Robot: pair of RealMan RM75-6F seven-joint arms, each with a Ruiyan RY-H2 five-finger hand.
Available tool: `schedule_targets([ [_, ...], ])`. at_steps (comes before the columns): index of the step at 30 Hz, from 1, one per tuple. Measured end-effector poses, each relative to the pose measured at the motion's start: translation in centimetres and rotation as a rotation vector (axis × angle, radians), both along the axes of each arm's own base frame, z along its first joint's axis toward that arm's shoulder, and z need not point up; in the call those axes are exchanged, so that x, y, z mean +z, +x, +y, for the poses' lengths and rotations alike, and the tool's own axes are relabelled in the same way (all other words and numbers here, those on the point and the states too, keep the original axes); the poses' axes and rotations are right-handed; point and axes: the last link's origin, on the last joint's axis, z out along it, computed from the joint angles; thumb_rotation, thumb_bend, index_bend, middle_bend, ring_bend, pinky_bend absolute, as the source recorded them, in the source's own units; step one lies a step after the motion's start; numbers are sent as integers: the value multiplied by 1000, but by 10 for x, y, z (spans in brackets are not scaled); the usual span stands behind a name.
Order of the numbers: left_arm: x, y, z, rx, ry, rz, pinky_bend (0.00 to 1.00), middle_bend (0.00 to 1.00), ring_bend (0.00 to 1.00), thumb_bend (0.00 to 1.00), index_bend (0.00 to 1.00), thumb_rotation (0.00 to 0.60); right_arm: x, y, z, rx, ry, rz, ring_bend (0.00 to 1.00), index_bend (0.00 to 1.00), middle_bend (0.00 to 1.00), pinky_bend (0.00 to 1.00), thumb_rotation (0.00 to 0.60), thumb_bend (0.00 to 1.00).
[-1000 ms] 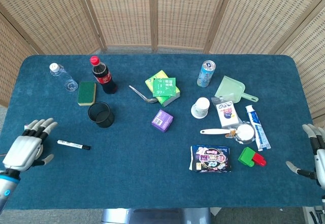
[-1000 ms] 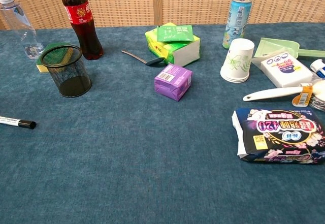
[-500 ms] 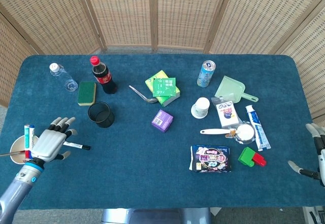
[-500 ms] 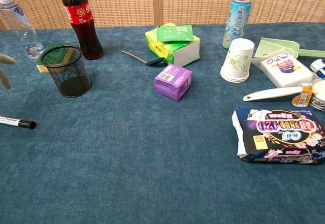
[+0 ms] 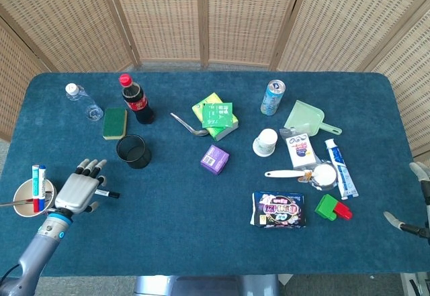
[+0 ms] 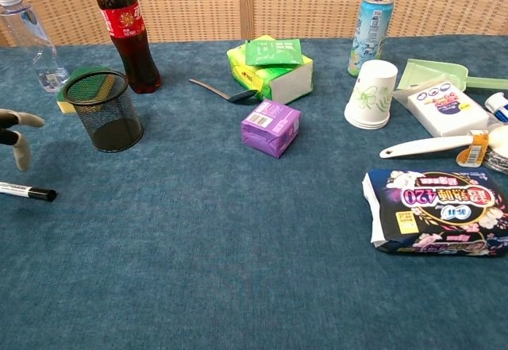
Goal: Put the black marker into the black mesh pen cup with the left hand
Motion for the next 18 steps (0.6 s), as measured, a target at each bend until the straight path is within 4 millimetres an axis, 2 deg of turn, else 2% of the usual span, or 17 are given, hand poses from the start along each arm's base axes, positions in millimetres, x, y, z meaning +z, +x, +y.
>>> schedule_targets([
  [3, -6, 2, 1, 5, -6, 15, 0, 0, 0, 340, 354, 600, 1, 0, 0, -1, -2, -5, 0, 77, 0, 0, 600, 0],
  [18, -24, 8, 4, -10, -35, 72, 0, 0, 0, 362, 365, 600, 3, -2, 0, -2, -1, -17, 0, 77, 0, 0, 600, 0],
])
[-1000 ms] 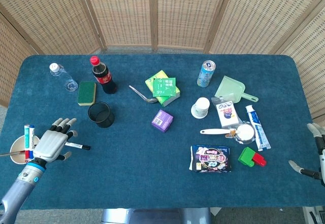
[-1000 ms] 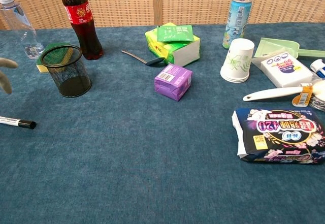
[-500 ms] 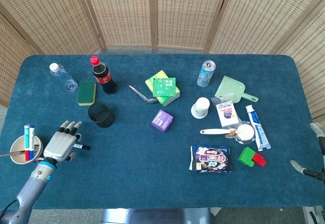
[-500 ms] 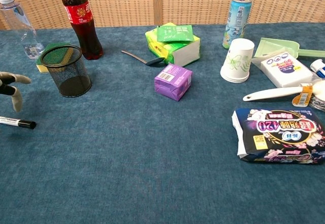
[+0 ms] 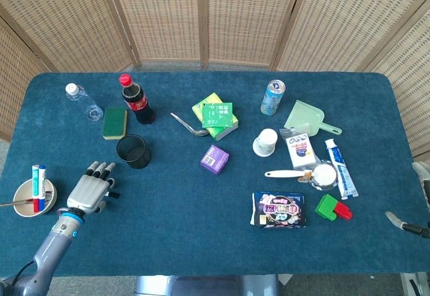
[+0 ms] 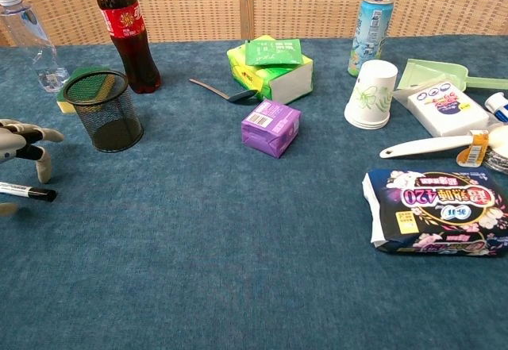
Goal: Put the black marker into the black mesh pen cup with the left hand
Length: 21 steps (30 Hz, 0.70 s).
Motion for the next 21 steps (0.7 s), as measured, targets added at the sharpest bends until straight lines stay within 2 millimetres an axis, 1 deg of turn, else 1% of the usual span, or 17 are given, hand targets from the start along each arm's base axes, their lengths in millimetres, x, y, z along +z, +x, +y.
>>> schedule_targets([
  [4, -4, 2, 0, -5, -3, 3, 0, 0, 0, 362, 375, 600, 1, 0, 0, 1, 0, -4, 0, 77, 0, 0, 600, 0],
  [9, -7, 3, 1, -10, -1, 8, 0, 0, 0, 367, 454, 600, 2, -1, 1, 2, -1, -9, 0, 77, 0, 0, 600, 0],
  [15, -11, 3, 2, -21, 4, 25, 0, 0, 0, 375, 526, 600, 3, -1, 1, 3, 1, -11, 0, 76, 0, 0, 600, 0],
  [21, -13, 4, 3, -32, 8, 44, 0, 0, 0, 376, 541, 600, 4, -1, 1, 4, -1, -15, 0, 77, 0, 0, 600, 0],
])
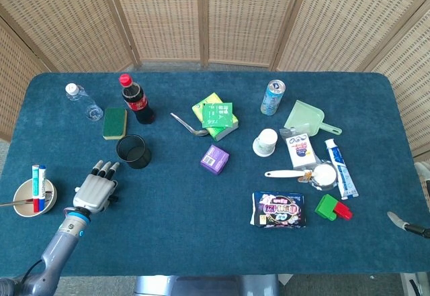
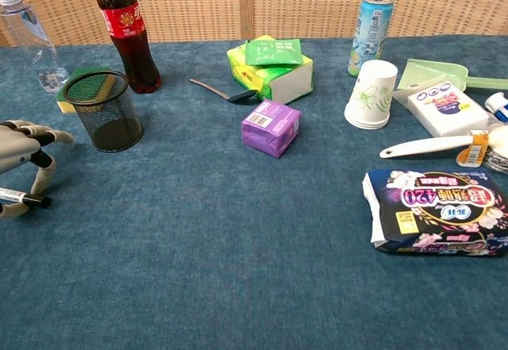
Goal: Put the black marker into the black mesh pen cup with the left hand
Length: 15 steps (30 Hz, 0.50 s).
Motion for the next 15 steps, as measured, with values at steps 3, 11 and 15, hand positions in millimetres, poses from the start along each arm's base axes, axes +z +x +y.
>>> schedule_targets([
  [3, -1, 0, 0, -1, 4, 5, 0, 0, 0, 377, 541, 600, 1, 0, 0, -1, -3, -2, 0, 77, 0, 0, 600, 0],
  [11, 6, 6, 1, -1, 21, -44, 0, 0, 0, 376, 544, 600, 1, -1, 0, -2, -5, -3, 0, 77, 0, 0, 600, 0],
  [15, 16, 13, 2, 1, 42, -107, 0, 0, 0, 376, 542, 600, 0, -1, 0, -4, -2, -1, 0, 77, 0, 0, 600, 0],
])
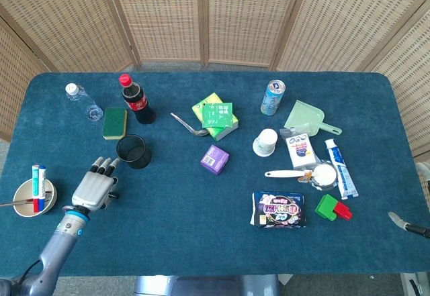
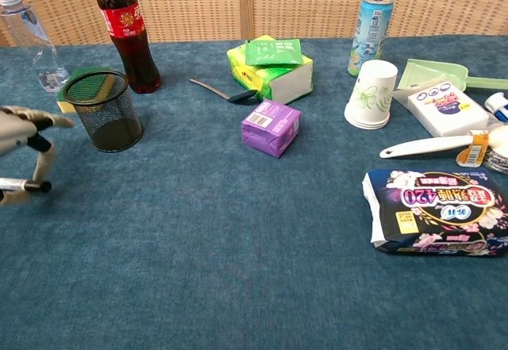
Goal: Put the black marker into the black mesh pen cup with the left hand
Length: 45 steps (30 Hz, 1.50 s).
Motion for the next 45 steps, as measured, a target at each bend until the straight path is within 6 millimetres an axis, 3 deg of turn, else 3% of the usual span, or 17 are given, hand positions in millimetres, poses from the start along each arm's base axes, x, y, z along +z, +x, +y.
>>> schedule_targets([
  [21, 99, 36, -2, -79, 130, -549, 0, 0, 0, 377, 554, 600, -4, 0, -1, -6, 10, 16, 0, 77, 0, 0, 600, 0],
  [30, 138, 49, 20, -115, 195, -723, 0, 0, 0, 376, 552, 600, -5, -1, -2, -13, 13, 23, 0, 77, 0, 0, 600, 0],
  [36, 142, 47, 42, -81, 216, -750, 0, 0, 0, 376, 552, 600, -8, -1, -2, -17, 19, 32, 0, 77, 0, 0, 600, 0],
  [45, 118, 50, 63, -41, 176, -786, 0, 0, 0, 373, 552, 600, -9, -3, -4, -27, 18, 37, 0, 77, 0, 0, 600, 0],
])
